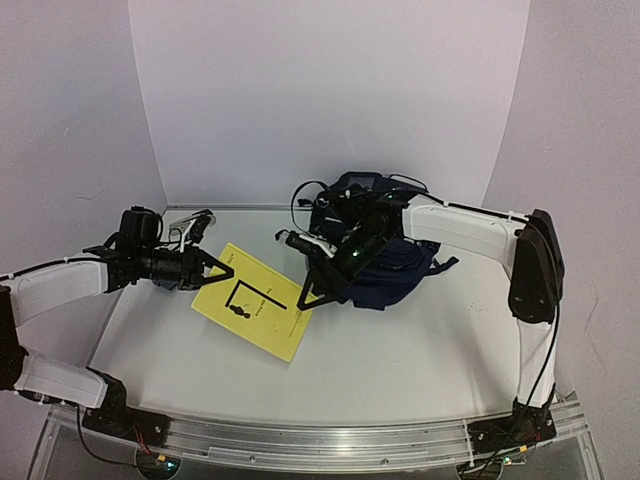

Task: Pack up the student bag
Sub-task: Pick up the book from the center of the board.

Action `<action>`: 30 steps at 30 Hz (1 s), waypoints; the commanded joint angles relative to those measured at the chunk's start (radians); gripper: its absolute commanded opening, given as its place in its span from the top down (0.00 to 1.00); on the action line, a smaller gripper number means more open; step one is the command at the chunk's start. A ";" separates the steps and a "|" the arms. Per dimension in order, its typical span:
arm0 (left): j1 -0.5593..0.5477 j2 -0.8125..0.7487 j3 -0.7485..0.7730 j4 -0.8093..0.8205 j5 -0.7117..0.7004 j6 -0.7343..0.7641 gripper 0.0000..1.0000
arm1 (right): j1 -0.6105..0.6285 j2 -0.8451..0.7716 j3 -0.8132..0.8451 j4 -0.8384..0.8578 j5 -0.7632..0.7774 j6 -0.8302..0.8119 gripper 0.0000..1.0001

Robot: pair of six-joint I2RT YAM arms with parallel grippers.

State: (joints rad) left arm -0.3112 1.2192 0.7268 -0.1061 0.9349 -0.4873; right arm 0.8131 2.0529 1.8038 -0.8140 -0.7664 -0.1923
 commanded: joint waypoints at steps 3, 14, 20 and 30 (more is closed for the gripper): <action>-0.078 -0.046 0.064 0.069 0.150 0.041 1.00 | 0.005 -0.047 0.009 -0.036 -0.165 -0.019 0.07; -0.100 -0.052 0.052 0.205 0.240 0.003 1.00 | 0.017 -0.023 -0.013 -0.025 -0.341 0.032 0.23; -0.161 0.049 0.141 0.082 0.297 0.067 1.00 | 0.044 -0.018 -0.007 -0.028 -0.381 0.041 0.37; -0.191 0.126 0.204 0.020 0.304 0.110 0.98 | 0.080 -0.015 -0.031 -0.026 -0.433 0.062 0.82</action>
State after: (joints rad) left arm -0.5007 1.3254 0.8578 -0.1123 1.1941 -0.3979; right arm 0.8768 2.0502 1.7794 -0.8380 -1.1420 -0.1438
